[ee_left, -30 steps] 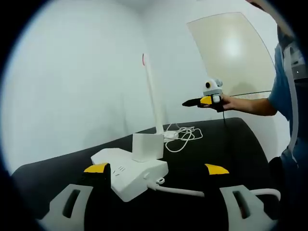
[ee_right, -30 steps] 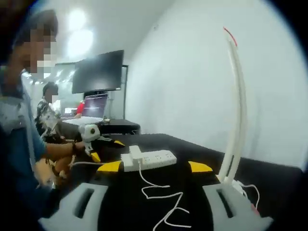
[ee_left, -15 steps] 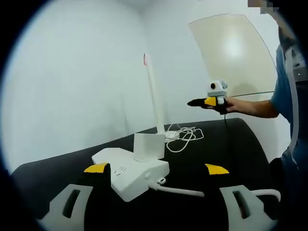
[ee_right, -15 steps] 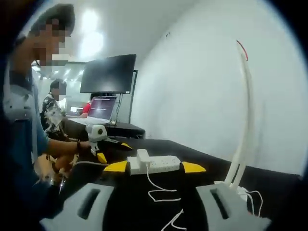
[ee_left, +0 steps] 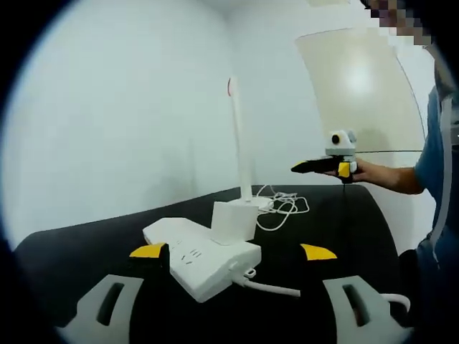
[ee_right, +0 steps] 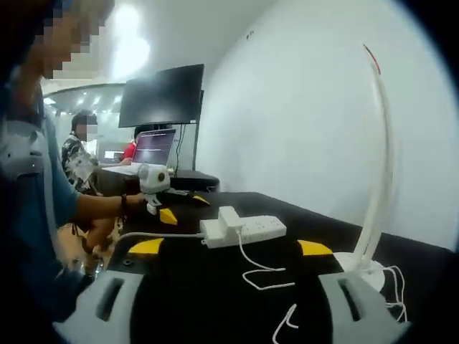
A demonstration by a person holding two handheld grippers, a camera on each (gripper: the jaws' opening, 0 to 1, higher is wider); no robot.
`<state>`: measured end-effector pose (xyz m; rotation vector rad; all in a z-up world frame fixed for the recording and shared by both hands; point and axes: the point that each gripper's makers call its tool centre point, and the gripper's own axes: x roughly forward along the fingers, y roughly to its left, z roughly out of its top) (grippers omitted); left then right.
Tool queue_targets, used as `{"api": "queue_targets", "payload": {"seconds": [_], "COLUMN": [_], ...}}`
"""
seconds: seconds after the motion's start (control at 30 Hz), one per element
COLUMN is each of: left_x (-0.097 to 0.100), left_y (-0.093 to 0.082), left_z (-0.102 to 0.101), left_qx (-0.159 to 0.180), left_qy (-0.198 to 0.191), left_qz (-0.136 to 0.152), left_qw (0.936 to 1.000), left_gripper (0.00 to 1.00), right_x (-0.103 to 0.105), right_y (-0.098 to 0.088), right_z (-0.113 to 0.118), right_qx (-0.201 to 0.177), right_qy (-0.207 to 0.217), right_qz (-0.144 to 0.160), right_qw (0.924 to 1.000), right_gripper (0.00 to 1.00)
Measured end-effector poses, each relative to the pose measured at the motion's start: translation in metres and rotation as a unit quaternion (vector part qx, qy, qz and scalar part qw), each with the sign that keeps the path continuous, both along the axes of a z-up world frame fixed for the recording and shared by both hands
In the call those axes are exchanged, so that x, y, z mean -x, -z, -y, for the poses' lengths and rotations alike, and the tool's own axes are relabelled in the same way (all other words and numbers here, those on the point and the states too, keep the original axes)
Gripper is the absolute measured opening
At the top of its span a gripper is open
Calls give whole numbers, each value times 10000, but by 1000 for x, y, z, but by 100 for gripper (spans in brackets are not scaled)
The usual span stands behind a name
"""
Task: Insert the desk lamp plug into the socket, turn on the power strip switch, turn on the lamp switch, then turn off the lamp switch, turn off the power strip switch, and remove the plug from the socket.
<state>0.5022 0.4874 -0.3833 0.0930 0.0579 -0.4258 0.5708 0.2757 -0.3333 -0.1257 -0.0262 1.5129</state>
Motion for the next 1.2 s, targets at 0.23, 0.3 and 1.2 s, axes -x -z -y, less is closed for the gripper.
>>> {"api": "queue_targets", "payload": {"seconds": [0.23,0.3,1.2], "left_x": [-6,-8,-19], "left_y": [4,5,18], "left_z": [-15,-18,-21], "left_qx": [327,375,439], "left_qy": [-269,-361,-348], "left_qz": [-64,-65,-162], "left_qw": [9991,9986,9983], "left_gripper": [56,56,54], "right_x": [6,8,16], "right_y": [9,10,18], "right_z": [-2,-2,-7], "right_qx": [103,107,51], "right_qy": [54,21,-106], "right_qz": [11,-30,-266], "right_qw": [9999,9999,9996], "right_gripper": [72,72,71]}}
